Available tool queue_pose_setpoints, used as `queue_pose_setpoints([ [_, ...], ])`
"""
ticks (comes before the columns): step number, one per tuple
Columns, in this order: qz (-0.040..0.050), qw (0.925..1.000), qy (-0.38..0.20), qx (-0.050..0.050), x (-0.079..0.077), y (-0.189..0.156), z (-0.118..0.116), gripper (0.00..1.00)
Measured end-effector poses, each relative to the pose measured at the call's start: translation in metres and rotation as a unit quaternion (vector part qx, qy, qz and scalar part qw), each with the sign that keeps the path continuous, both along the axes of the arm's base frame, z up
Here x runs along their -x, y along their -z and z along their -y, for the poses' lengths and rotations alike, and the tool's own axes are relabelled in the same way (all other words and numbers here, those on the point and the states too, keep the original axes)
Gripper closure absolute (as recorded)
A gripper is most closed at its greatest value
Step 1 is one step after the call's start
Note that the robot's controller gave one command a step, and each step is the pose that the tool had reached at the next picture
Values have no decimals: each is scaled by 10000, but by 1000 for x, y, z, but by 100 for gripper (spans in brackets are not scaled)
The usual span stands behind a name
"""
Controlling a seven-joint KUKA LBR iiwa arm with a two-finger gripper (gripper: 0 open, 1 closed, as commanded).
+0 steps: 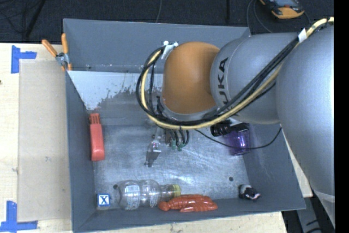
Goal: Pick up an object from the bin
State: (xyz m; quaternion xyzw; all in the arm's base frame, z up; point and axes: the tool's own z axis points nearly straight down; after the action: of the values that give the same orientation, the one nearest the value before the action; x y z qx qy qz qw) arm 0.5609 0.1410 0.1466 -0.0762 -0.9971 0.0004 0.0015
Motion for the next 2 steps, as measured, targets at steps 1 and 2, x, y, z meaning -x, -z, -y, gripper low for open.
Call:
queue_pose_setpoints([
  [1,11,9980,-625,2,20,11,-5,0],
  [2,1,9845,-1752,-7,41,11,9,0],
])
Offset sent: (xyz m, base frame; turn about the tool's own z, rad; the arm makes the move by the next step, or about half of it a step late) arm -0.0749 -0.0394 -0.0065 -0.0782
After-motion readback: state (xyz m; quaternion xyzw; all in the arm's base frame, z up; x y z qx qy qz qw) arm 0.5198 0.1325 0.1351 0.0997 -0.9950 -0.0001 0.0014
